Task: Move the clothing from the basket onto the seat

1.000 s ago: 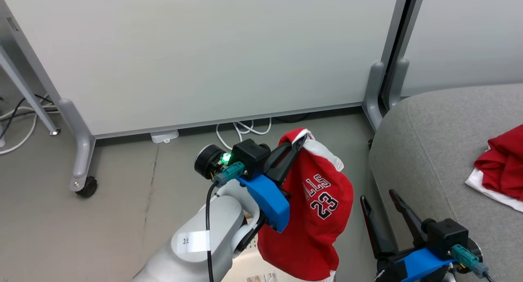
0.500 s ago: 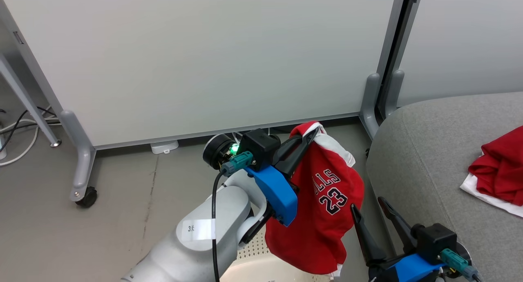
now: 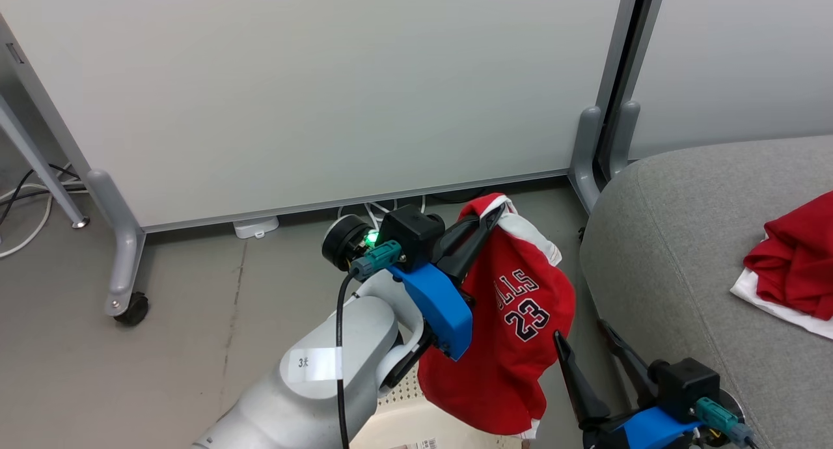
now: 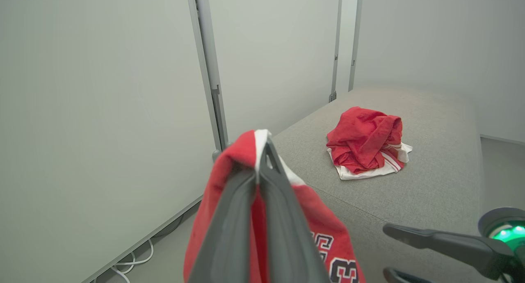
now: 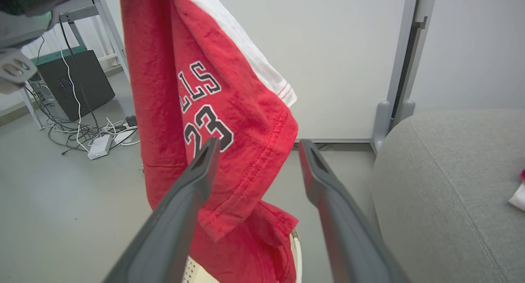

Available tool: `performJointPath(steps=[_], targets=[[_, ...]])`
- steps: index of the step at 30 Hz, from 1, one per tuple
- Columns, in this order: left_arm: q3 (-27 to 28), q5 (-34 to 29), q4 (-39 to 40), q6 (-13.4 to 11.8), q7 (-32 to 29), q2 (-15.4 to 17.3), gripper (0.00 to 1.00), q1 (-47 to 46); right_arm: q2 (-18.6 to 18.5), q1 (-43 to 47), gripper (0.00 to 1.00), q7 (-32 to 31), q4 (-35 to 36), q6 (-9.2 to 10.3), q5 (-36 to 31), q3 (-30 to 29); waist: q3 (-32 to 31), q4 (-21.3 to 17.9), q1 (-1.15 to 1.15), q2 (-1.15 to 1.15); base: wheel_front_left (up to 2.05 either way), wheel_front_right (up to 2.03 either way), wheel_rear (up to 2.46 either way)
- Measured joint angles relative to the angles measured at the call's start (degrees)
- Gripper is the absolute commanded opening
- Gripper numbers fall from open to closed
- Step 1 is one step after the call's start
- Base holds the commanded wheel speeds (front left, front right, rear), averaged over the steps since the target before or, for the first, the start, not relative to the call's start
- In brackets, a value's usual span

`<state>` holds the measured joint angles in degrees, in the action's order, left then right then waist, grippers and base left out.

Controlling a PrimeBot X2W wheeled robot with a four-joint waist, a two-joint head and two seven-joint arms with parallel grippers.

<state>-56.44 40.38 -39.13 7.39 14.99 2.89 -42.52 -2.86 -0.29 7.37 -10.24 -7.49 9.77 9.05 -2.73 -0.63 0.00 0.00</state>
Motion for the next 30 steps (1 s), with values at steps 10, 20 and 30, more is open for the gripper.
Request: performJointPath(steps=[10,20,30], targets=[[-0.09,0.04,0.37,0.00,0.00,0.00,0.00,-0.19,0.00,-0.96,1.00,-1.02,-5.93,0.00,1.14,1.07,0.54,0.04,0.00,0.00,0.00,0.00,0.00],[-0.80,0.04,1.05,0.01,0.00,0.00,0.00,-0.61,-0.10,-5.76,1.00,-0.37,-13.24,0.00,4.01,4.91,0.67,0.52,0.00,0.00,0.00,0.00,0.00],[-1.55,0.32,1.41,0.00,0.00,0.00,0.00,-0.77,-1.27,-12.15,1.00,0.78,-17.50,0.00,6.65,11.12,1.09,0.81,0.00,0.00,0.00,0.00,0.00]])
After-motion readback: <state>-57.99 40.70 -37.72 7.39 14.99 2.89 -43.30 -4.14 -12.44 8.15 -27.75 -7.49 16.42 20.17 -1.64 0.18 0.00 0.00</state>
